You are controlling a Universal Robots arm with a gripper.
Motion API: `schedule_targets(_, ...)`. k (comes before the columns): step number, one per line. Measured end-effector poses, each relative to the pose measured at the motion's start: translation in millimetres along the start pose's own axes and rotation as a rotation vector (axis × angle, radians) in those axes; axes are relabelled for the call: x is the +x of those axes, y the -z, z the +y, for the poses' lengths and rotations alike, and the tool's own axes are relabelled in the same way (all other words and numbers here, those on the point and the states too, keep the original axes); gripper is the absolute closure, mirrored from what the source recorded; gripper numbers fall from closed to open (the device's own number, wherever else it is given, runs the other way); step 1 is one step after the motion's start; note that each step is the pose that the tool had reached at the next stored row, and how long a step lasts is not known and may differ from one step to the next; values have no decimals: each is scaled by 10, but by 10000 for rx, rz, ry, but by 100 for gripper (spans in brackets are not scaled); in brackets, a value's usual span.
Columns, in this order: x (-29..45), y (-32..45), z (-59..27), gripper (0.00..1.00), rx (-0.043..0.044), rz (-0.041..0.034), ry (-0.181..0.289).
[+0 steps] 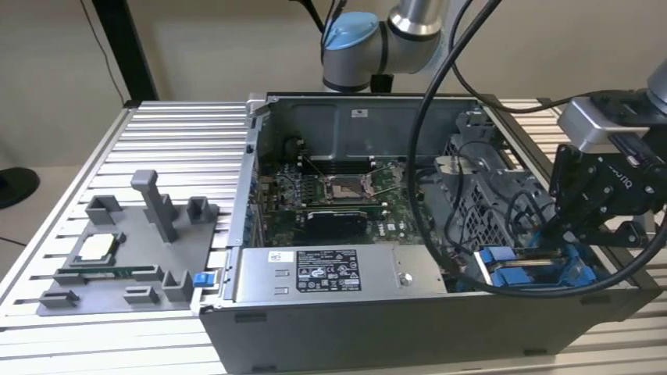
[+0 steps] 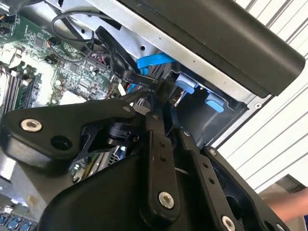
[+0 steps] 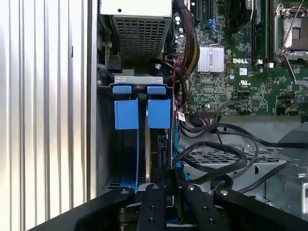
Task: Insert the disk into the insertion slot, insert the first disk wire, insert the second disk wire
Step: 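Insert the first disk wire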
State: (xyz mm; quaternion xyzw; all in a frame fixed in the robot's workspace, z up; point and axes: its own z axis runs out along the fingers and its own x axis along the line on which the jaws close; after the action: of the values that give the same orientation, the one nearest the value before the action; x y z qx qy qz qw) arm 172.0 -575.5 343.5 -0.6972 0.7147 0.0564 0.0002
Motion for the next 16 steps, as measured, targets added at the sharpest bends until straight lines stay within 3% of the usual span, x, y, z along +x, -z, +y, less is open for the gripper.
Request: schedule_targets(16, 6, -76, -6, 100, 40, 1, 3)
